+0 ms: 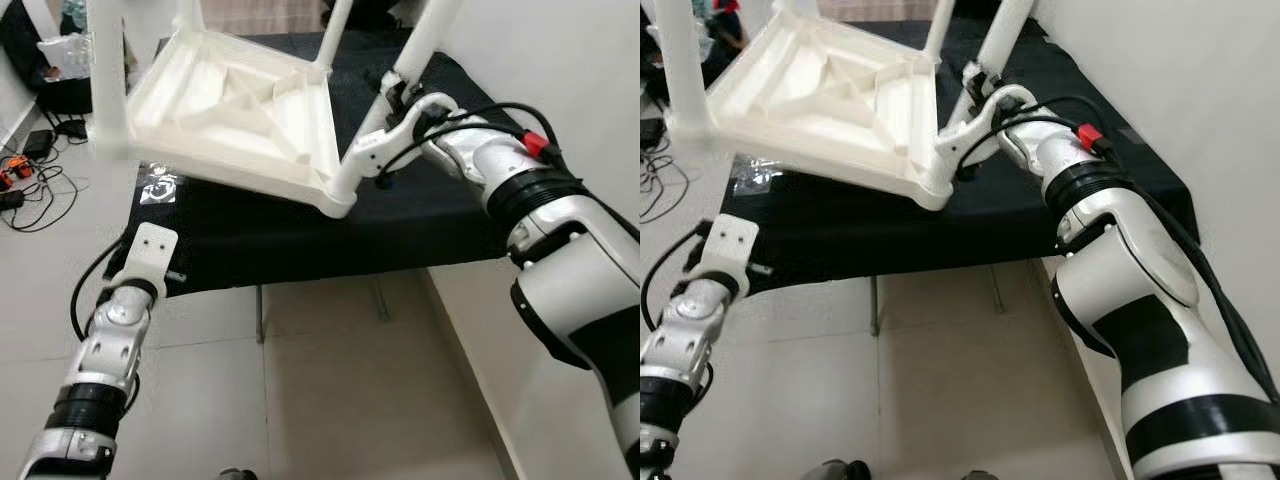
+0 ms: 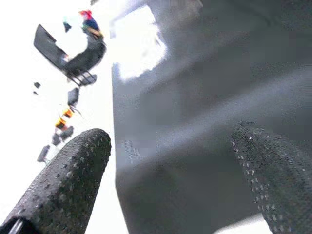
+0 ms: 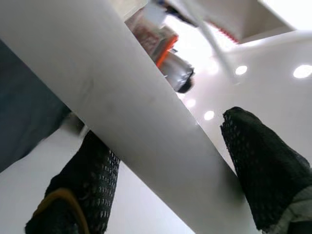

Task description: Building children table

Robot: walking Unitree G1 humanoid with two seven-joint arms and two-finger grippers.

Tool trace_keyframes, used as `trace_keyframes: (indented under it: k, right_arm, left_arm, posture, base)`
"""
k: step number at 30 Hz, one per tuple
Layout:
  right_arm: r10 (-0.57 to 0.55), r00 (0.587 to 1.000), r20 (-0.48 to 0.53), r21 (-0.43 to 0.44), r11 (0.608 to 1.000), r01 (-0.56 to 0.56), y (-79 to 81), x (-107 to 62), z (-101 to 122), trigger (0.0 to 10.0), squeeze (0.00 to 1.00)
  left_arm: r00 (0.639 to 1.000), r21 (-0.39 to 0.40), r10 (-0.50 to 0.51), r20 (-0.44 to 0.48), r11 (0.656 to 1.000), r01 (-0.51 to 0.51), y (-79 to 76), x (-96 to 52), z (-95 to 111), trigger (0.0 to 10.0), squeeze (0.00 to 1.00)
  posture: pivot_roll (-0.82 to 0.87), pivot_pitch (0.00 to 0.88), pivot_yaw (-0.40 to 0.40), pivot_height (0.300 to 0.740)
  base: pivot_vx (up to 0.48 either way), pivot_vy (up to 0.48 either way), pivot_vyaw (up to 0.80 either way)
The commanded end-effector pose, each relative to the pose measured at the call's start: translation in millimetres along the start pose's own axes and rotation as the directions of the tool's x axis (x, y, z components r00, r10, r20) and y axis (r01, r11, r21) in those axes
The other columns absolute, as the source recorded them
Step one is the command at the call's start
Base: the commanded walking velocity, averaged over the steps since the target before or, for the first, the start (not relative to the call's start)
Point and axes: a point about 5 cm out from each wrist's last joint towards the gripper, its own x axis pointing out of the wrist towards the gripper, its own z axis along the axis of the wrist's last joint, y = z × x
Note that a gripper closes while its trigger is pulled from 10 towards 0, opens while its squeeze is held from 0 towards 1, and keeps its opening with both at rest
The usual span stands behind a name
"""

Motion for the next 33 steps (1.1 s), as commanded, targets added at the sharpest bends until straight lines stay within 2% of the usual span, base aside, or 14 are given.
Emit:
trace_keyframes:
  k: [1, 7, 8, 11, 13, 15, 21, 22, 25, 28, 29, 31, 32, 33]
  right_arm:
    - [-0.192, 0.98, -0.052, 0.14, 0.97, 0.197, -38.6, 2.3, -11, 0.0, 0.0]
    - [-0.298, 0.953, -0.052, 0.307, 0.904, 0.299, -42.4, -0.3, -6, 0.0, 0.0]
    - [-0.268, 0.96, -0.078, 0.406, 0.871, 0.276, -34.1, -0.3, -5, 0.0, 0.0]
    - [-0.24, 0.97, -0.048, 0.415, 0.878, 0.238, -22.4, -0.7, 3, 0.0, 0.0]
    - [-0.135, 0.991, 0.007, 0.43, 0.895, 0.119, 4.7, -2.4, 18, 0.0, 0.0]
    - [-0.098, 0.995, 0.029, 0.412, 0.908, 0.078, 12.4, -3.2, 23, 0.0, 0.0]
    - [-0.074, 0.996, 0.056, 0.437, 0.899, 0.043, 22.1, -5.7, 32, 0.0, 0.0]
    - [-0.021, 0.998, 0.061, 0.484, 0.875, -0.011, 31.3, -7.5, 36, 10.0, 0.0]
    - [0.11, 0.981, 0.158, 0.617, 0.765, -0.185, 62.2, -19.5, 49, 10.0, 0.0]
    - [0.11, 0.981, 0.158, 0.617, 0.765, -0.185, 62.2, -19.5, 49, 10.0, 0.0]
    - [0.097, 0.98, 0.175, 0.632, 0.752, -0.187, 64.2, -22.5, 49, 10.0, 0.0]
    - [0.062, 0.99, 0.127, 0.773, 0.619, -0.138, 67.1, -28.1, 45, 10.0, 0.0]
    - [0.028, 0.996, 0.083, 0.865, 0.494, -0.086, 68.0, -32.9, 43, 10.0, 0.0]
    - [0.028, 0.996, 0.083, 0.865, 0.494, -0.086, 68.0, -32.9, 43, 10.0, 0.0]
  left_arm:
    - [0.999, 0.034, 0.051, 0.014, 0.998, -0.052, 13.5, 3.9, 3, 10.0, 0.0]
    - [0.975, -0.015, 0.194, 0.107, 0.981, -0.193, 60.8, 25.8, 39, 10.0, 0.0]
    - [0.97, -0.033, 0.212, 0.116, 0.977, -0.209, 67.2, 27.8, 44, 10.0, 0.0]
    - [0.966, -0.051, 0.23, 0.118, 0.973, -0.225, 73.2, 30.0, 47, 10.0, 0.0]
    - [0.943, -0.136, 0.334, 0.013, 0.935, -0.329, 96.9, 31.5, 36, 10.0, 0.0]
    - [0.924, -0.169, 0.378, -0.05, 0.909, -0.381, 106.7, 30.7, 27, 10.0, 0.0]
    - [0.911, -0.238, 0.412, -0.013, 0.884, -0.403, 119.4, 29.0, 36, 10.0, 0.0]
    - [0.934, -0.253, 0.352, 0.064, 0.911, -0.326, 108.0, 29.6, 48, 10.0, 0.0]
    - [0.965, -0.256, 0.108, 0.239, 0.966, -0.044, 41.5, 16.8, 63, 10.0, 0.0]
    - [0.965, -0.256, 0.108, 0.239, 0.966, -0.044, 41.5, 16.8, 63, 10.0, 0.0]
    - [0.962, -0.269, 0.067, 0.265, 0.963, 0.007, 25.5, 9.5, 64, 10.0, 0.0]
    - [0.939, -0.241, -0.006, 0.343, 0.966, 0.094, -5.9, -13.5, 70, 10.0, 0.0]
    - [0.928, -0.232, -0.034, 0.372, 0.964, 0.128, -19.6, -27.3, 73, 10.0, 0.0]
    - [0.928, -0.232, -0.034, 0.372, 0.964, 0.128, -19.6, -27.3, 73, 10.0, 0.0]
  posture:
    - [-0.03, 0.106, -0.027, 0.74]
    - [-0.02, 0.103, -0.025, 0.74]
    - [-0.02, 0.104, -0.025, 0.74]
    - [-0.02, 0.104, -0.022, 0.74]
    - [-0.02, 0.11, -0.019, 0.74]
    - [-0.03, 0.112, -0.016, 0.74]
    - [-0.03, 0.117, -0.018, 0.74]
    - [-0.02, 0.114, -0.021, 0.74]
    - [-0.02, 0.113, -0.025, 0.74]
    - [-0.02, 0.113, -0.025, 0.74]
    - [-0.02, 0.111, -0.028, 0.74]
    - [-0.02, 0.098, -0.036, 0.74]
    - [-0.01, 0.091, -0.034, 0.74]
    - [-0.01, 0.091, -0.034, 0.74]
  base:
    - [0.0, 0.0, 0.0]
    - [0.0, 0.0, 0.0]
    - [0.0, 0.0, 0.0]
    - [0.0, 0.0, 0.0]
    - [0.0, 0.0, 0.0]
    - [0.0, 0.0, 0.0]
    - [0.0, 0.0, 0.0]
    - [0.0, 0.0, 0.0]
    - [0.0, 0.0, 0.0]
    - [0.0, 0.0, 0.0]
    - [0.0, 0.0, 0.0]
    - [0.0, 0.0, 0.0]
    - [0.0, 0.0, 0.0]
    - [0.0, 0.0, 0.0]
